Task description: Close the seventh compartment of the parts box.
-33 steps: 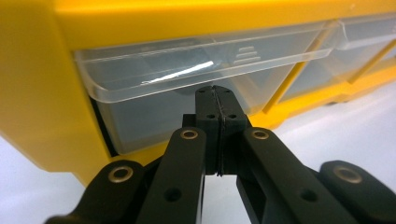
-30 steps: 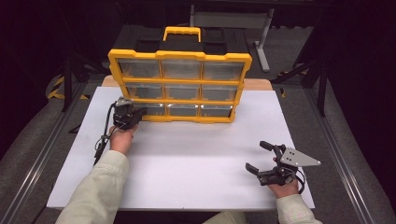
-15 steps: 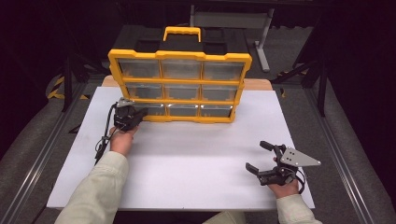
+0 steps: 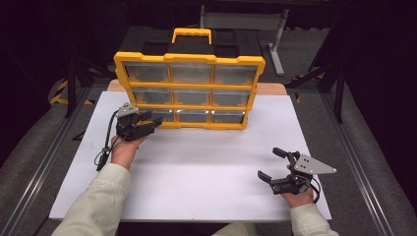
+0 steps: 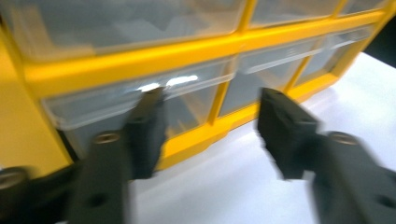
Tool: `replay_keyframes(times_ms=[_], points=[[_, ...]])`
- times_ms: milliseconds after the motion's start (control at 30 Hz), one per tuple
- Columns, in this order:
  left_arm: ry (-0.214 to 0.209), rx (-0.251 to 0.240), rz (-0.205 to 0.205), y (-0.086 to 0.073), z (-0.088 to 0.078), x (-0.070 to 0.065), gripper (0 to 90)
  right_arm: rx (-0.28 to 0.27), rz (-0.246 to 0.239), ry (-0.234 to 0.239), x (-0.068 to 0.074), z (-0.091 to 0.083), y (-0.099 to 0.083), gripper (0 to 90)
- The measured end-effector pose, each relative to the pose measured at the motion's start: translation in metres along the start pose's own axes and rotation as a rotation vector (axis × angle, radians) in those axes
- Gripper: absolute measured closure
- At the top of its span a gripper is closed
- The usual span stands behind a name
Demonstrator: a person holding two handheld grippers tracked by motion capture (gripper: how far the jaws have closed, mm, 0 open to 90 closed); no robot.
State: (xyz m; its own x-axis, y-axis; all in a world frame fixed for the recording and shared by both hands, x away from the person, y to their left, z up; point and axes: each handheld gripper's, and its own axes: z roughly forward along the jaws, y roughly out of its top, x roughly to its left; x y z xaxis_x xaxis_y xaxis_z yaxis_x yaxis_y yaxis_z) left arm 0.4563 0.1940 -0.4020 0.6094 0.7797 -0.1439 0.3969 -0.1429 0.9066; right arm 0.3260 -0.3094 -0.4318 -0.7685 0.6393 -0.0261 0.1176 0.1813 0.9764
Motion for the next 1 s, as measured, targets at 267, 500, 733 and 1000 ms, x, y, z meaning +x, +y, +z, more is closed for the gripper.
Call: replay_keyframes(times_ms=[267,500,733,1000], points=[[-0.083,-0.111,0.052,0.008,-0.024,-0.011,7.6,0.003,0.0,-0.004,0.0,0.0,0.0,1.9],[-0.147,-0.141,0.114,0.009,-0.041,-0.024,3.5,0.002,0.002,-0.009,0.0,-0.002,0.0,1.9],[-0.179,-0.166,0.131,0.007,-0.061,-0.031,0.9,0.002,0.002,-0.011,0.0,-0.002,0.0,1.8],[-0.18,-0.18,0.153,-0.001,-0.085,-0.034,0.1,0.001,0.002,-0.015,0.0,-0.003,0.0,1.5]])
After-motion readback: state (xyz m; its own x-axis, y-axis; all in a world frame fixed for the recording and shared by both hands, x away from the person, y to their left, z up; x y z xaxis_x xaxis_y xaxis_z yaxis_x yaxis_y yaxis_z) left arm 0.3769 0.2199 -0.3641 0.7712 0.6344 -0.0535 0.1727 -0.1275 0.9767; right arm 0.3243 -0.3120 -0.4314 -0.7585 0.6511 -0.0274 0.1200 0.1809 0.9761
